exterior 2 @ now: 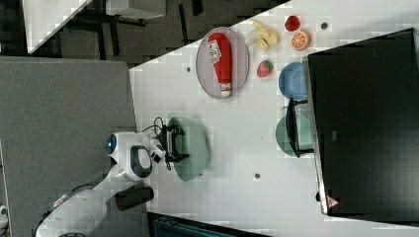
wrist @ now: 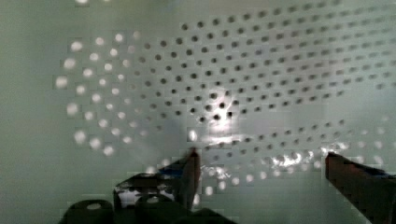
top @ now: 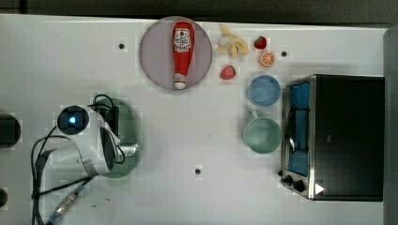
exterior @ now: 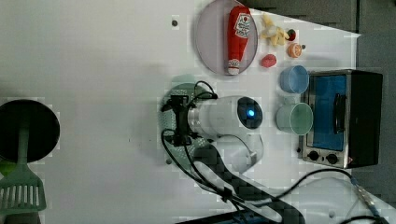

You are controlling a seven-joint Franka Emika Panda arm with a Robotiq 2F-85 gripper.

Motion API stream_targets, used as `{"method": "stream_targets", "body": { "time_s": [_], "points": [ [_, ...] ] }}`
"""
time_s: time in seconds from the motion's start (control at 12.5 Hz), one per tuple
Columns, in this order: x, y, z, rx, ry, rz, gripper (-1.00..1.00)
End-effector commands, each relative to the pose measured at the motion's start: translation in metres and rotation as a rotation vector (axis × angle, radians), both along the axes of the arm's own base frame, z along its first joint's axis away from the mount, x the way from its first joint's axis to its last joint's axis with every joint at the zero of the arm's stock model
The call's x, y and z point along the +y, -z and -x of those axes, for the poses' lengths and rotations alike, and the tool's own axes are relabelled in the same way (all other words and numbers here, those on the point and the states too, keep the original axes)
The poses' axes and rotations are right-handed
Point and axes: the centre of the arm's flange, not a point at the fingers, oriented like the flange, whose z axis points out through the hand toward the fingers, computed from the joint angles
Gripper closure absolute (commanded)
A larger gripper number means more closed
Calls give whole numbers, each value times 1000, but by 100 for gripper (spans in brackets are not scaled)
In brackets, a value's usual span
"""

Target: Drag strainer right to left.

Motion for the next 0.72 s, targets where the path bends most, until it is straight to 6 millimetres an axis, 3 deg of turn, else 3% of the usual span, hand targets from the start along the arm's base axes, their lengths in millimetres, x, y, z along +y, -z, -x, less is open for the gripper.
{"method": "stream_targets", "body": {
  "time_s": [0.08,0.72],
  "points": [
    [27,-13,0,-12,41,-24,-100],
    [86,-11,6,-24,100,-51,-100]
  ]
}}
